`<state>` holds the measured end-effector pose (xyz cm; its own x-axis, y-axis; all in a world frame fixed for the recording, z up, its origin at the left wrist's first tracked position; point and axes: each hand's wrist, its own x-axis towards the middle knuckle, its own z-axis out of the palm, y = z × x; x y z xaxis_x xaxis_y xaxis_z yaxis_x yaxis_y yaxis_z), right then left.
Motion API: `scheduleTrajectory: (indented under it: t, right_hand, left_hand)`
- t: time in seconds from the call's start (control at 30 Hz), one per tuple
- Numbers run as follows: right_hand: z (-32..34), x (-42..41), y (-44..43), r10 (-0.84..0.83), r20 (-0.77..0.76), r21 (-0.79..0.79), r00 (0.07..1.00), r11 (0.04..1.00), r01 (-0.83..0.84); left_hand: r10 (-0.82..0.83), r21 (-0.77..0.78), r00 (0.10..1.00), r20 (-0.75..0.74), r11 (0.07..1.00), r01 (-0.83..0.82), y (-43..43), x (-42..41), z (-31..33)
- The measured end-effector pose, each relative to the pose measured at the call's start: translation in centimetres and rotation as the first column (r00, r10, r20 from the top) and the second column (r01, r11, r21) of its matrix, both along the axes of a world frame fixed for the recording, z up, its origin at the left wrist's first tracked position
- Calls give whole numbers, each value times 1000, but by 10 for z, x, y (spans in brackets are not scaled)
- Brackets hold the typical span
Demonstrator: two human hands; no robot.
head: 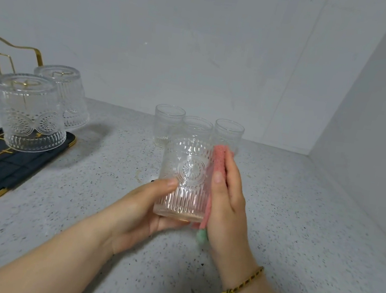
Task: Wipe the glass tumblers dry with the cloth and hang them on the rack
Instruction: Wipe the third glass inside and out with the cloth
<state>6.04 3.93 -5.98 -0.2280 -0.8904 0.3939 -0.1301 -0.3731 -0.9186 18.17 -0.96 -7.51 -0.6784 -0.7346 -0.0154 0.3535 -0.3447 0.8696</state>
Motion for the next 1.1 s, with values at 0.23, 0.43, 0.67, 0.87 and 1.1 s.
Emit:
scheduleTrajectory:
  t: [0.23, 0.43, 0.67, 0.87, 1.1]
  right_hand:
    - [-1, 7, 4, -35, -9, -11, 999, 999, 35]
    - [-12, 13, -2, -210, -254, -105, 944, 976, 189]
    - [-9, -1, -5, -133, -231, -109, 964, 988, 110]
    - [-9, 2, -3, 46, -69, 87, 997, 995, -40]
    - [-4, 3, -2, -120, -291, -112, 949, 990, 91]
  left_hand:
    - [199, -168, 974, 108, 969, -180, 2, -5, -3]
    - [300, -196, 938, 173, 944, -265, 5, -9, -6]
    - [298, -194, 937, 182, 945, -262, 3, -8, -6]
    - [232, -19, 972, 48, 973, -231, 3, -5, 0]
    - [113, -1, 972, 208, 993, -115, 1, -6, -1]
